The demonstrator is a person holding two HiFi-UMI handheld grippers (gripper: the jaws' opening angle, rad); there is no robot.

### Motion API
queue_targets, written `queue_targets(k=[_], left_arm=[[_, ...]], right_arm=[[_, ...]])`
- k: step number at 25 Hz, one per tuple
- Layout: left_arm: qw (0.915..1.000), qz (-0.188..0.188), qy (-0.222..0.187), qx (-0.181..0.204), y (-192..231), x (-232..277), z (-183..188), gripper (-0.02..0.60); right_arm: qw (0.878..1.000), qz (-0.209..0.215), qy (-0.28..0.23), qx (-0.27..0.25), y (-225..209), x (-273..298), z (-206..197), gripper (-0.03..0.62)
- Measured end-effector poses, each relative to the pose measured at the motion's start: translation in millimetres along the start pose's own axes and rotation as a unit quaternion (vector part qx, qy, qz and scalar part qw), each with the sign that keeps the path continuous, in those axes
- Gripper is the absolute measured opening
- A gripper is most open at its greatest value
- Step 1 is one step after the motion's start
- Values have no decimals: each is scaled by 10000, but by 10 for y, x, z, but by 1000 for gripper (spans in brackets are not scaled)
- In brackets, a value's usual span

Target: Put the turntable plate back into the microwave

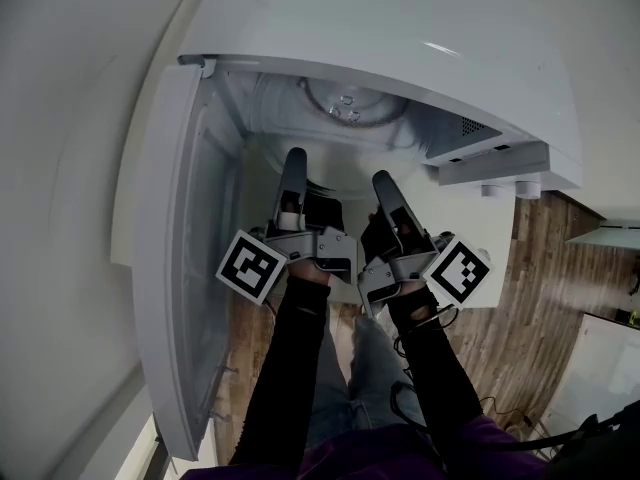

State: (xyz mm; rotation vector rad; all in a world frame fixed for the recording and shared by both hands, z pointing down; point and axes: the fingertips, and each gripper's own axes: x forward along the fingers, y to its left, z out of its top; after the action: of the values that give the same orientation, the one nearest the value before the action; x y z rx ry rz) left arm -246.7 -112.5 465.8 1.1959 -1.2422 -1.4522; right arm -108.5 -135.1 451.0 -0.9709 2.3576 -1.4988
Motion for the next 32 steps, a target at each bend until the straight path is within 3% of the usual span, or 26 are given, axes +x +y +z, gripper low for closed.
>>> queue_targets(k=[6,10,20,26,32], left_arm=[[9990,166,172,380,-37,251,-10,37],[9970,329,285,644,-20,394,-2,35],[9965,492,271,625,-19,665,18,35],[9927,1005,316,590,36,712,33,35],[9904,1245,300,515,61,761,36,34]], right_arm=[[9991,86,-218,347,-62,143,148,77],[9992,83,-243,290,-108,246,239,79],[9992,36,-350,203,-111,442,434,84],[9990,-5,-321,296,-110,501,475,91],[9991,-74,-329,245,-103,542,522,94]])
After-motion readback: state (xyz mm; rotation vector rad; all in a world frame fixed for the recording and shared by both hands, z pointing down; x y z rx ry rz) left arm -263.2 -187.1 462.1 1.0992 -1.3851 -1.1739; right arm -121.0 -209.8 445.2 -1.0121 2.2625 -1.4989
